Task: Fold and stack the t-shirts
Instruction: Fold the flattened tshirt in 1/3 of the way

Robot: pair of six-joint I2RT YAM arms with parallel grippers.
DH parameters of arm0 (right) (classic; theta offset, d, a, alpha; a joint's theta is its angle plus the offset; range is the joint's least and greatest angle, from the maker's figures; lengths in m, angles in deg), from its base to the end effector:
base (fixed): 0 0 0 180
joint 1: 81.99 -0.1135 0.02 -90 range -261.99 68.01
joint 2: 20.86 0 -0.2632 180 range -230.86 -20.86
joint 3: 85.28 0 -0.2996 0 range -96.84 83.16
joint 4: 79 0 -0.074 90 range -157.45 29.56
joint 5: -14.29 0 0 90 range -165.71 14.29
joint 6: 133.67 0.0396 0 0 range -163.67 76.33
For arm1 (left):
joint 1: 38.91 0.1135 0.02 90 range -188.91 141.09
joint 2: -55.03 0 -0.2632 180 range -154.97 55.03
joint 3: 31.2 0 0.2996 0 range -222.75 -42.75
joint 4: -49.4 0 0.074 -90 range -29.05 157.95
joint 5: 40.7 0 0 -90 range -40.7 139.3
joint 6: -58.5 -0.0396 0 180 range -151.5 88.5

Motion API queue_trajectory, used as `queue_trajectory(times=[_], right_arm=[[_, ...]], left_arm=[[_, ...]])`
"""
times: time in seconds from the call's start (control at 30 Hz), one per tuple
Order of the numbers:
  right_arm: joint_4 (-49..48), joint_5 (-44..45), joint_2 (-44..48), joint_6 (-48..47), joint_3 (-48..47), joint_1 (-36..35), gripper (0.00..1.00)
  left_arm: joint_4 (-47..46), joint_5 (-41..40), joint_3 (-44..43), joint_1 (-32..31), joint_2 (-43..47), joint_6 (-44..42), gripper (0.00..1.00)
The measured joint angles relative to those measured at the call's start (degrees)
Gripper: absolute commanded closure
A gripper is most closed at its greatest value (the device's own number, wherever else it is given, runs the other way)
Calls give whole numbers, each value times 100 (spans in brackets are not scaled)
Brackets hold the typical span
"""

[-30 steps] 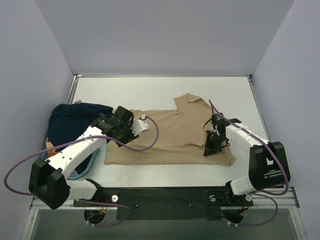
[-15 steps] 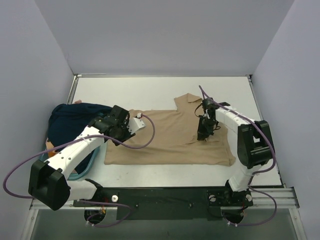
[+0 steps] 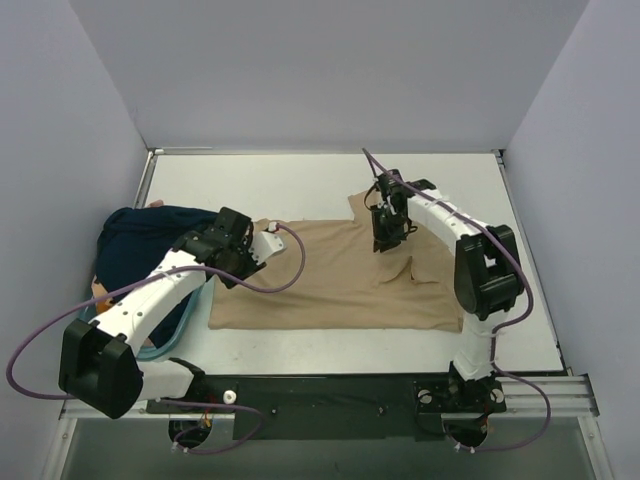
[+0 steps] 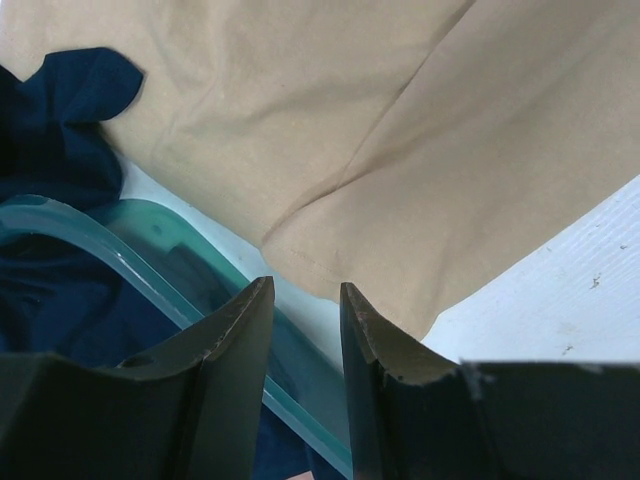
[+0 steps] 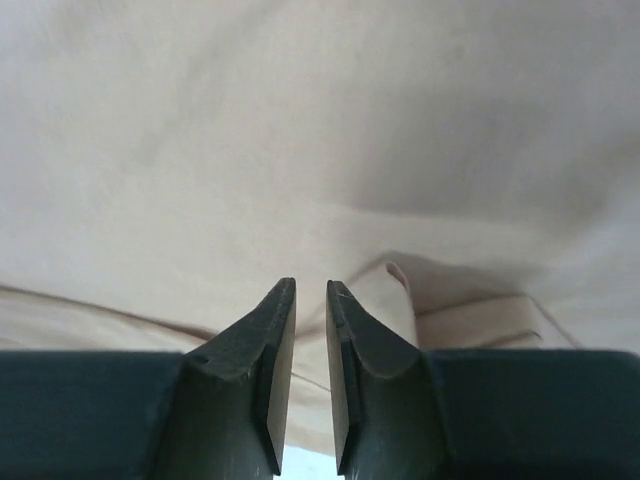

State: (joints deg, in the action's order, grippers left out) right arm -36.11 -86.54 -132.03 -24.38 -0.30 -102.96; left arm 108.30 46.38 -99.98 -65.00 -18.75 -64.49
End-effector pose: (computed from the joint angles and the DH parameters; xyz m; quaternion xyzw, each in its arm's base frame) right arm 0.4277 0.1719 0.1788 -0.0392 0.9590 0.1768 0.2182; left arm 0.2657 -0.1279 0.2381 0.4751 0.8501 0.0384 0.2238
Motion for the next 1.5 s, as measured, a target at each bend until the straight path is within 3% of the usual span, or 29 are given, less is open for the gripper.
queue_trajectory(times=[0.1, 0.27, 0.37, 0.57, 0.6, 0.63, 0.7, 0.73, 1.07, 1.33, 1.43, 1.5], right_arm=[[59, 197, 479, -407, 367, 33, 64], [271, 951, 2105, -925, 1502, 197, 55], [297, 1349, 2398, -1086, 1779, 267, 53], [114, 1499, 1779, -1322, 2225, 175, 57], [107, 1510, 1657, -1346, 2232, 175, 62], [72, 1517, 1554, -1377, 2229, 173, 77], [13, 1576, 1394, -1436, 2227, 170, 95], [-9, 1624, 1333, -1445, 2227, 170, 100], [31, 2542, 1137, -1650, 1869, 354, 100], [-7, 2876, 442, -2063, 1263, 643, 96], [-4, 2949, 210, -2177, 1073, 702, 89], [-7, 2970, 118, -2249, 964, 734, 75]], left_arm=[[0, 94, -9, 0, -35, 0, 57], [0, 437, -260, 0, -205, 103, 57], [-46, 581, -417, 0, -243, 146, 57], [-85, 664, -459, 0, -269, 219, 57], [-83, 664, -459, 0, -269, 219, 57], [-83, 664, -459, 0, -269, 219, 57], [-81, 662, -459, 0, -269, 216, 57], [-81, 662, -459, 0, -267, 216, 57], [-76, 623, -459, 0, -267, 214, 57], [-42, 570, -459, 0, -267, 212, 57], [-35, 533, -459, 0, -267, 212, 57], [-33, 511, -459, 0, -267, 210, 57]])
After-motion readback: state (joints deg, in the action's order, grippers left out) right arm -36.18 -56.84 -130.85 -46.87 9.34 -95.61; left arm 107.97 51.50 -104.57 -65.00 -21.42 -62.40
